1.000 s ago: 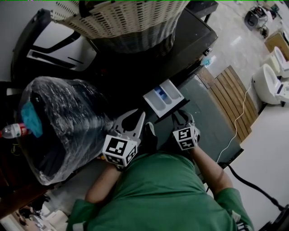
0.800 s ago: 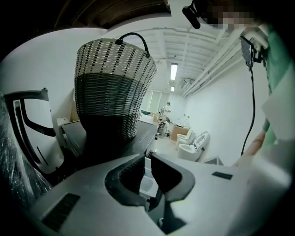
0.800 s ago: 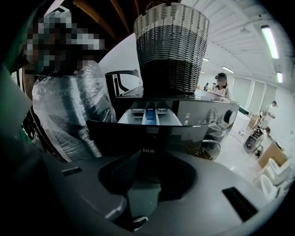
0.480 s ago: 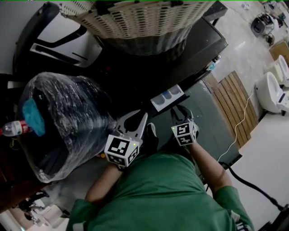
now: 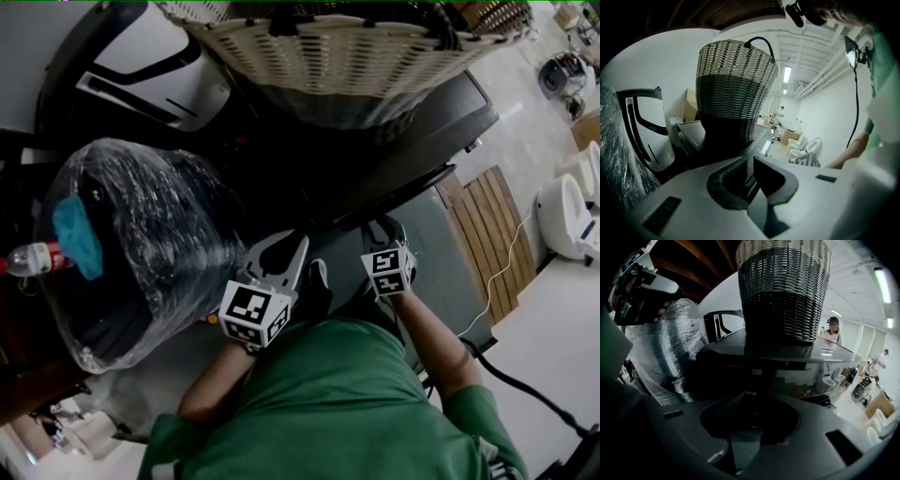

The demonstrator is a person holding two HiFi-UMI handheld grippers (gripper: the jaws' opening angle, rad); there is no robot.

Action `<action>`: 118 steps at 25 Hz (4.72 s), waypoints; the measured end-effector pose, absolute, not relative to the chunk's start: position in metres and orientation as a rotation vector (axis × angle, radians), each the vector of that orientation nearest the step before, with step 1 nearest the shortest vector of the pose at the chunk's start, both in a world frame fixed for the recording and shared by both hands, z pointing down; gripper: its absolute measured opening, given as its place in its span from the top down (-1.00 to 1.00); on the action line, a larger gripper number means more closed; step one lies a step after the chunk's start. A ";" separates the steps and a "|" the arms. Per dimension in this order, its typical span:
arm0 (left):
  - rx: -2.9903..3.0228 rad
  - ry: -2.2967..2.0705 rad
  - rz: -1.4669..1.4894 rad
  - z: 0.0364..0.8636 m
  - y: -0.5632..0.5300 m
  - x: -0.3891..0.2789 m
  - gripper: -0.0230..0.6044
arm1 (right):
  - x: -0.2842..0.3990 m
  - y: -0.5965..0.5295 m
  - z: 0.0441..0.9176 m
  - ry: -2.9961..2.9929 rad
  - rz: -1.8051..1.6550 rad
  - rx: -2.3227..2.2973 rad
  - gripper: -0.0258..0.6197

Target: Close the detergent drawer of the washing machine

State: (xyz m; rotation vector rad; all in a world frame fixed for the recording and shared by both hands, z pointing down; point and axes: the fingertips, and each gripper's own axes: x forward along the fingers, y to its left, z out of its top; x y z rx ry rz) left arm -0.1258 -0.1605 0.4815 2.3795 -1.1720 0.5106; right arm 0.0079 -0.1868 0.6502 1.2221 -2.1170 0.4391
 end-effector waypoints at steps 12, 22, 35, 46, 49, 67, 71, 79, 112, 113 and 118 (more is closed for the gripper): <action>2.345 -1.185 0.495 0.483 -0.175 -0.139 0.75 | 0.001 -0.201 0.651 -2.095 0.448 1.214 0.61; 2.347 -1.150 0.519 0.487 -0.174 -0.133 0.75 | 0.001 -0.202 0.651 -2.109 0.505 1.258 0.60; 2.337 -1.168 0.505 0.487 -0.163 -0.139 0.75 | -0.001 -0.206 0.652 -2.126 0.511 1.229 0.60; 2.413 -1.192 0.416 0.462 -0.167 -0.123 0.75 | 0.040 -0.193 0.552 -2.210 0.526 1.405 0.64; 2.431 -1.215 0.391 0.449 -0.172 -0.121 0.75 | 0.049 -0.197 0.488 -2.316 0.473 1.504 0.66; 2.791 -1.311 0.001 0.276 -0.173 -0.070 0.75 | 0.075 -0.145 0.236 -2.585 -0.151 1.721 0.79; 2.866 -1.338 -0.046 0.250 -0.164 -0.061 0.75 | 0.082 -0.137 0.226 -2.606 -0.174 1.736 0.79; 2.861 -1.337 -0.018 0.250 -0.156 -0.056 0.75 | 0.091 -0.130 0.225 -2.612 -0.165 1.747 0.80; 2.831 -1.343 0.078 0.265 -0.142 -0.031 0.75 | 0.114 -0.122 0.240 -2.662 -0.049 1.730 0.82; 2.829 -1.347 0.078 0.266 -0.141 -0.030 0.75 | 0.116 -0.122 0.242 -2.658 -0.057 1.726 0.82; 2.831 -1.367 0.075 0.267 -0.137 -0.025 0.75 | 0.125 -0.118 0.244 -2.661 -0.070 1.709 0.82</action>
